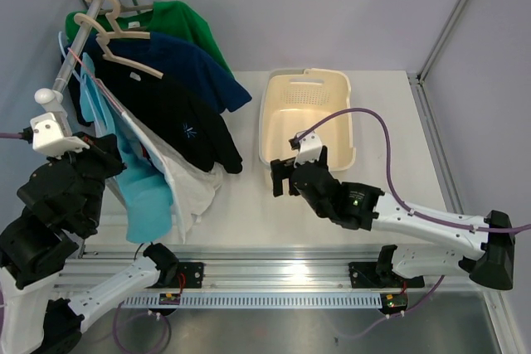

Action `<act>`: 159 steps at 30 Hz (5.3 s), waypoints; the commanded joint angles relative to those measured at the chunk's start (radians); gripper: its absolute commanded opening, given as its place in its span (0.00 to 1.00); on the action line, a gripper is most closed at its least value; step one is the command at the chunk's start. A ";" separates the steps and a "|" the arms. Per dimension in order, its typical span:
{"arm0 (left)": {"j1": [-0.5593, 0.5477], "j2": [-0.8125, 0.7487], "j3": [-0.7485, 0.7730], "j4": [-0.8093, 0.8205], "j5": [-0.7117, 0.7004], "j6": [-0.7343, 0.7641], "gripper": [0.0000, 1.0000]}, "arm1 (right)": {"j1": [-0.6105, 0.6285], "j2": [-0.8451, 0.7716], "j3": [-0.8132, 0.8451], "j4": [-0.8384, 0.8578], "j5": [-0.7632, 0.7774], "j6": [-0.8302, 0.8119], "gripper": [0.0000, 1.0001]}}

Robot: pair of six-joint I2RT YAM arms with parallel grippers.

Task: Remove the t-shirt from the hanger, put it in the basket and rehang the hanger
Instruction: Pick up the hanger from the clothesline, then remove the T-shirt from the hanger.

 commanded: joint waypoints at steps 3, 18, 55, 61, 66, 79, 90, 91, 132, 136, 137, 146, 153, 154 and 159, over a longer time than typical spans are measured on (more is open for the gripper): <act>-0.003 -0.025 0.073 -0.003 0.123 -0.041 0.00 | 0.004 -0.014 0.110 -0.006 -0.083 -0.066 1.00; -0.003 -0.117 -0.121 -0.002 0.239 -0.104 0.00 | 0.005 0.276 0.798 0.180 -0.304 -0.105 0.87; -0.003 -0.324 -0.269 0.024 0.373 -0.070 0.00 | 0.040 0.986 1.451 0.373 -0.898 -0.395 0.61; -0.003 -0.338 -0.309 0.049 0.388 -0.073 0.00 | 0.044 1.020 1.474 0.395 -0.829 -0.395 0.61; -0.003 -0.341 -0.327 0.063 0.409 -0.073 0.00 | 0.044 1.045 1.484 0.415 -0.832 -0.379 0.58; -0.003 -0.363 -0.329 0.081 0.469 -0.078 0.00 | 0.044 1.019 1.387 0.507 -0.812 -0.359 0.00; -0.003 -0.405 -0.229 0.078 0.707 -0.023 0.99 | 0.042 0.833 1.234 0.381 -0.898 -0.444 0.00; -0.003 -0.407 -0.212 0.077 0.731 -0.021 0.99 | 0.042 0.804 1.197 0.373 -0.902 -0.449 0.00; -0.004 0.021 -0.327 0.449 1.583 0.283 0.99 | 0.044 -0.245 0.793 -0.570 -1.013 -0.625 0.00; -0.004 0.015 -0.324 0.446 1.586 0.283 0.99 | 0.042 -0.253 0.807 -0.563 -1.040 -0.618 0.00; -0.004 0.007 -0.326 0.446 1.585 0.287 0.99 | 0.044 -0.254 0.810 -0.562 -1.044 -0.616 0.00; -0.004 -0.102 -0.402 0.446 1.693 0.335 0.91 | 0.044 -0.268 0.868 -0.538 -1.033 -0.599 0.00; -0.003 -0.074 -0.382 0.446 1.669 0.313 0.41 | 0.044 -0.274 0.872 -0.521 -1.080 -0.590 0.00; -0.003 -0.060 -0.378 0.448 1.667 0.309 0.38 | 0.042 -0.277 0.867 -0.517 -1.082 -0.589 0.00; -0.003 -0.045 -0.376 0.446 1.588 0.297 0.20 | 0.044 -0.287 0.858 -0.512 -1.077 -0.587 0.00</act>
